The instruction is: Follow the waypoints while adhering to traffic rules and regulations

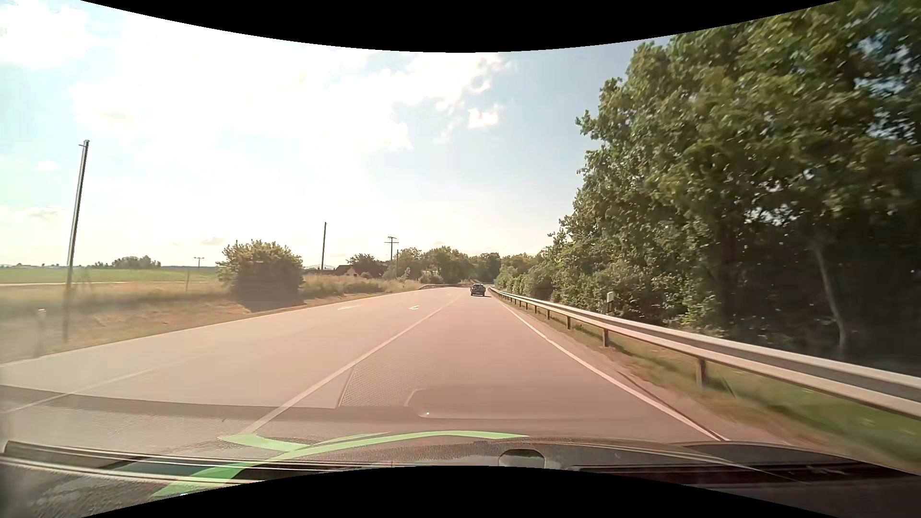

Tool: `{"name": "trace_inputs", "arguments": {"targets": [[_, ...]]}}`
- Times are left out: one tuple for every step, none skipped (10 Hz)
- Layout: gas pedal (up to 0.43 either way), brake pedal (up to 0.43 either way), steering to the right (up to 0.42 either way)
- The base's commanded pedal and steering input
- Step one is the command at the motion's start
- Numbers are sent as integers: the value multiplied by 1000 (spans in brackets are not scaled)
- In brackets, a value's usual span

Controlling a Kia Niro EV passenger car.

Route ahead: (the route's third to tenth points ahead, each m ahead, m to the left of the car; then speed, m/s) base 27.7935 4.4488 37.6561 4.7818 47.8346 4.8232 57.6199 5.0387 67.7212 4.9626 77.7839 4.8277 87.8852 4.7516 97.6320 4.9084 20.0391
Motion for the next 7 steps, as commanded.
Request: {"name": "trace_inputs", "arguments": {"targets": [[331, 0, -8], [331, 0, -8], [319, 0, -8], [311, 0, -8], [280, 0, -8], [280, 0, -8], [268, 0, -8]]}}
